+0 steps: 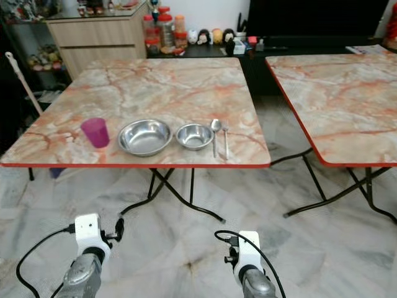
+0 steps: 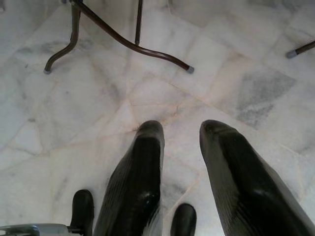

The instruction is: Setting the table

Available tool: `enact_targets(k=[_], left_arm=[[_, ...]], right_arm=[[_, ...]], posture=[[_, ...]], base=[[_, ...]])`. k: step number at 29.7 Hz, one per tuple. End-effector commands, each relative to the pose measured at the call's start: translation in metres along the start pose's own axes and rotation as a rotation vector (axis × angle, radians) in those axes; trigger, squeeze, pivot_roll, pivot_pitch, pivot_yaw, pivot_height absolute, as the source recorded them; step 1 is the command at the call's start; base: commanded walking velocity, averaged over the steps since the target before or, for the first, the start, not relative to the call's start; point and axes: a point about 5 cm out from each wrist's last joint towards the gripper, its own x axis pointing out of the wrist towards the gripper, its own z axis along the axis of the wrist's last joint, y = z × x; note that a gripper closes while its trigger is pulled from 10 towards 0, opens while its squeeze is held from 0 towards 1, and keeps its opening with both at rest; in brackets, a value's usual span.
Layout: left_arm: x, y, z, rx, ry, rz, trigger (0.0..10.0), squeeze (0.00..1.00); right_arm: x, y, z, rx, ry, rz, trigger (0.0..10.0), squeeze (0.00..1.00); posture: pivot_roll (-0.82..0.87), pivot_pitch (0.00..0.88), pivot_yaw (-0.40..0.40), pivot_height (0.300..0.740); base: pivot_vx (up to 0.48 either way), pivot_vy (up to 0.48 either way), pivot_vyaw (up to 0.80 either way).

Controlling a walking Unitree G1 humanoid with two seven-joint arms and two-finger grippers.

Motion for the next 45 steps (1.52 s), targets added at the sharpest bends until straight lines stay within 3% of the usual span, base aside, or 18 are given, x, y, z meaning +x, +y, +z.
enact_targets(k=[1,17,33,45], left_arm=[[0.005,-0.002,0.015,-0.025,-0.080,0.008,10.0,0.00],[0.029,-0.016,0.087,-0.083,-0.339,-0.003,10.0,0.00],[0.035,-0.028,0.104,-0.099,-0.368,-0.046,10.0,0.00],[0.036,-0.027,0.108,-0.100,-0.378,-0.045,10.0,0.00]], right_arm=[[0.001,0.003,0.002,-0.008,0.000,0.010,10.0,0.00],[0.002,0.003,0.005,0.005,-0.011,0.006,10.0,0.00],[0.002,0.005,0.004,0.016,-0.011,0.005,10.0,0.00],[0.002,0.007,0.006,0.009,-0.014,0.007,10.0,0.00]], posture=[[0.07,0.000,0.020,0.740],[0.07,0.000,0.016,0.740],[0.06,0.000,0.030,0.740],[0.06,0.000,0.032,0.740]], base=[[0.000,0.000,0.00],[0.000,0.000,0.00],[0.209,0.000,0.00],[0.333,0.000,0.00]])
